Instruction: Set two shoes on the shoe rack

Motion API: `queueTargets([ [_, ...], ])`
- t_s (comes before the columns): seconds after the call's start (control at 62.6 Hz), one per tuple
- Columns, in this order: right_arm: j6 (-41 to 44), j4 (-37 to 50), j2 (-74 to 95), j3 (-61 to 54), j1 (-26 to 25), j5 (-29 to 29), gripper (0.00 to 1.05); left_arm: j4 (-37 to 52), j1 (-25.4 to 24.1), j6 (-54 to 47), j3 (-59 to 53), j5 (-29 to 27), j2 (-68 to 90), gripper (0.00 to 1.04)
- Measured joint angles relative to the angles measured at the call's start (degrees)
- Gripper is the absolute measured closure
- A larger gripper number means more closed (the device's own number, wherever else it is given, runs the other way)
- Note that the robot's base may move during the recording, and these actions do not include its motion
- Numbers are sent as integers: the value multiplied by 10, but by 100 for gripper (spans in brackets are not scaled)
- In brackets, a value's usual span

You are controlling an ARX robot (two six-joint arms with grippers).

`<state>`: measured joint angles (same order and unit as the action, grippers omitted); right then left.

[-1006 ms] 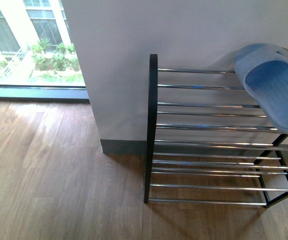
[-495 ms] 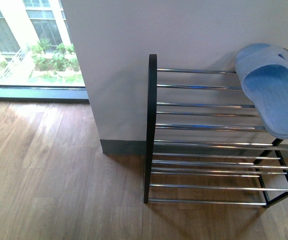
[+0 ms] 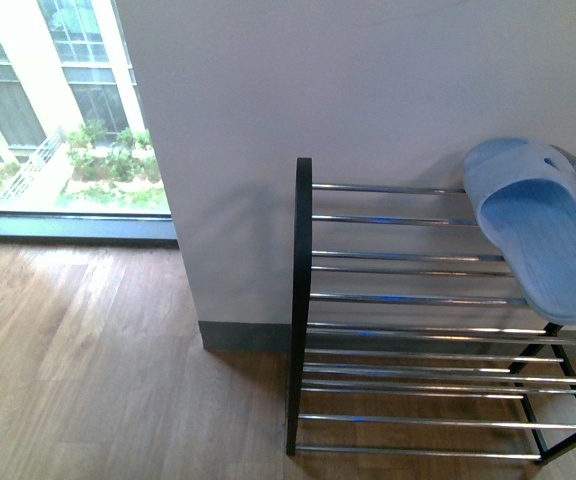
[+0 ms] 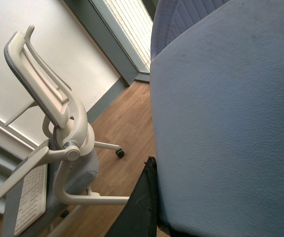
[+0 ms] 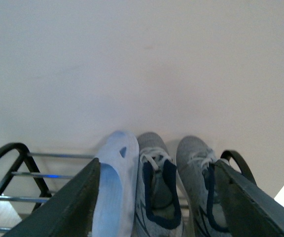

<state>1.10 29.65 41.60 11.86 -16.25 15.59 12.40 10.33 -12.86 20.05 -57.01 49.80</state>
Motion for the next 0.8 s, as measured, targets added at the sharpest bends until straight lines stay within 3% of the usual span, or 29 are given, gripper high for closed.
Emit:
queueTargets([
  [0.287,-3,-28,-78,-54,61,-60,103,0,0,0,0,0,0,103],
  [0.511,-5,-61,-136,-78,95,-92,103,0,0,0,0,0,0,103],
  [0.591,-5,-80,-163,-86,142,-150,103,0,0,0,0,0,0,103],
  [0.799,-5,-108,-202,-97,159,-155,103,0,0,0,0,0,0,103],
])
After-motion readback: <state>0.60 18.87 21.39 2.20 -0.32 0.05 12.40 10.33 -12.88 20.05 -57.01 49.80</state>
